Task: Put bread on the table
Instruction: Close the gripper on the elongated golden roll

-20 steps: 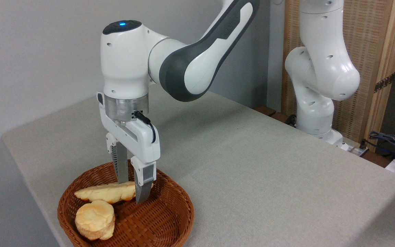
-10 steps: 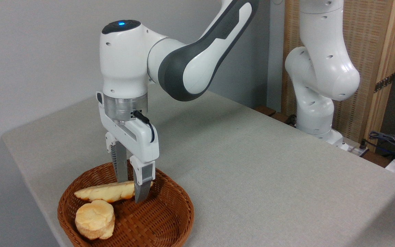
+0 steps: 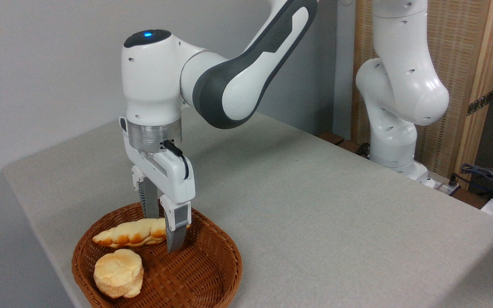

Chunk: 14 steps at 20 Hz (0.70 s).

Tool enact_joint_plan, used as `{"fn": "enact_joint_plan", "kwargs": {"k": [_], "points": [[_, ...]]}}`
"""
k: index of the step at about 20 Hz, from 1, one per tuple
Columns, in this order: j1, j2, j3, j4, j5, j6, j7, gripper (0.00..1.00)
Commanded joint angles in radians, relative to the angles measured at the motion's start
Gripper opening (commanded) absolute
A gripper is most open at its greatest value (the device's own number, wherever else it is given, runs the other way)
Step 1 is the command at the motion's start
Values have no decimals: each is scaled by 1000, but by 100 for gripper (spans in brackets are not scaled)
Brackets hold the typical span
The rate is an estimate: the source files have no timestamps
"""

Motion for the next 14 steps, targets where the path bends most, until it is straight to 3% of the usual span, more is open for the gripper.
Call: {"fn": "enact_joint_plan", "kwargs": {"k": [1, 6, 14], "points": [[-3, 4, -2, 6, 3, 3, -10, 98], [-2, 6, -2, 6, 3, 3, -4, 41], [-2, 4, -2, 6, 3, 3, 0, 40]]}}
